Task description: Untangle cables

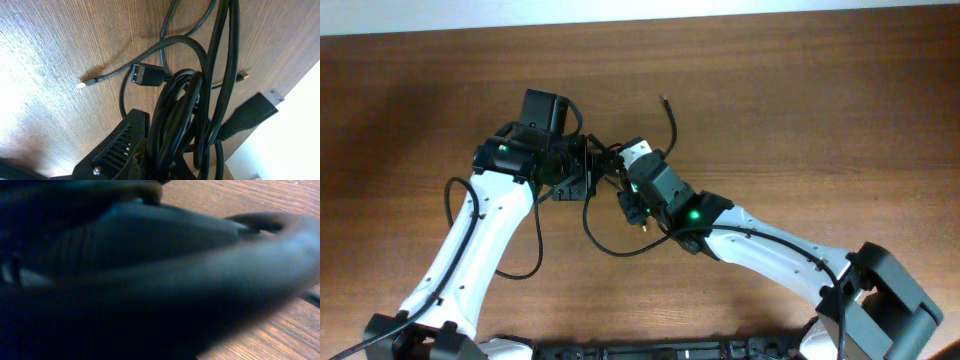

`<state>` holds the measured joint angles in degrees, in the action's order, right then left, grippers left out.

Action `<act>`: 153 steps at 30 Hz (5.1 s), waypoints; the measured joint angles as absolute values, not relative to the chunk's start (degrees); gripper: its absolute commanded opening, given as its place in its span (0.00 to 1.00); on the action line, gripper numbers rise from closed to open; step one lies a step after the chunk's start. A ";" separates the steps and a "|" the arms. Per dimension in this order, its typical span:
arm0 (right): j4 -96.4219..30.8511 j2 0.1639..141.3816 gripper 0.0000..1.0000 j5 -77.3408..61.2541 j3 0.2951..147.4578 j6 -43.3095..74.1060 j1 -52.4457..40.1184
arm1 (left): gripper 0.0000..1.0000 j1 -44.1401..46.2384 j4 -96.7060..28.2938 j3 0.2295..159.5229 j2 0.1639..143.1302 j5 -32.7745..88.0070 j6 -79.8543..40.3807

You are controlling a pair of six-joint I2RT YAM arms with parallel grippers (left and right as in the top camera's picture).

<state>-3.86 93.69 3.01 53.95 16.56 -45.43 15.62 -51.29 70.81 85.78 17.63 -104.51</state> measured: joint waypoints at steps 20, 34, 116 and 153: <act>-31.27 72.79 0.71 1.32 53.82 32.60 -28.12 | 0.00 9.98 -44.38 70.81 85.78 19.92 -34.52; -19.25 81.93 0.04 -30.85 53.76 25.28 -26.00 | 0.02 9.98 -46.68 70.81 85.78 49.69 10.09; -26.50 85.76 0.04 -9.91 54.30 48.27 -23.11 | 0.00 16.51 -41.25 71.24 81.10 17.80 -45.08; -45.23 83.13 0.99 -25.74 54.98 16.34 9.47 | 0.01 -18.15 -33.65 74.15 59.42 13.50 -20.56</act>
<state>-45.23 83.13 -25.74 54.98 16.34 9.47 -18.15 -33.65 74.15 59.42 13.50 -20.56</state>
